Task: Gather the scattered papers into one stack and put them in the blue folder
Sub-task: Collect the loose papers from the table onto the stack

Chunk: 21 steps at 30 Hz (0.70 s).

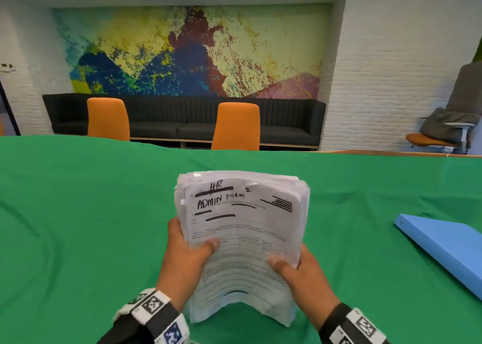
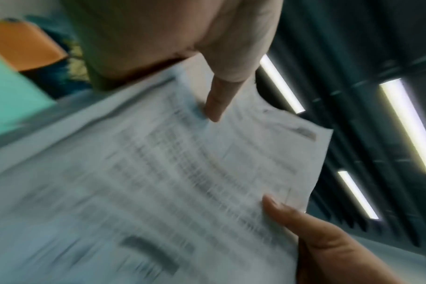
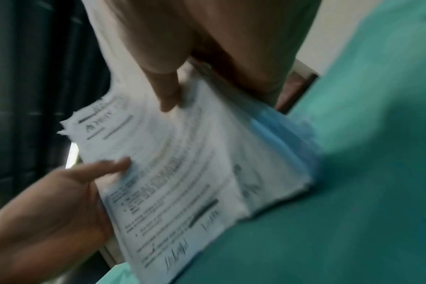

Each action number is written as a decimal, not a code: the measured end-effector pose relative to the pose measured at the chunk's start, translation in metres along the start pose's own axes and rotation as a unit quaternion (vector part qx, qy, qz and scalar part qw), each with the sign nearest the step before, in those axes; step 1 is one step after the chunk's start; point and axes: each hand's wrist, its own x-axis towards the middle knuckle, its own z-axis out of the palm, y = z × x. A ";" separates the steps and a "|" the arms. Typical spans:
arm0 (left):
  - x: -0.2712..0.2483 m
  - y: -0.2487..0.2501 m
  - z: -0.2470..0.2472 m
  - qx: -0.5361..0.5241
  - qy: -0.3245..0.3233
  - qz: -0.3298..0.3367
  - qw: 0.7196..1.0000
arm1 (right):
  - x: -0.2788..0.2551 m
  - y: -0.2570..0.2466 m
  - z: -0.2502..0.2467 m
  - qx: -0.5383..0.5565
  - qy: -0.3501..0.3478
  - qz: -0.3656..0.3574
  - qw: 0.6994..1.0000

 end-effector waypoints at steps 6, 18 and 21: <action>0.000 -0.015 0.002 -0.003 -0.009 -0.020 1.000 | 0.003 0.016 0.007 0.030 -0.004 0.016 0.999; 0.016 -0.023 -0.013 0.010 -0.077 -0.082 0.994 | 0.020 0.011 -0.008 0.040 -0.074 0.054 0.995; 0.024 -0.013 -0.019 -0.047 -0.119 -0.128 0.983 | 0.024 -0.001 -0.017 0.105 -0.109 0.081 0.985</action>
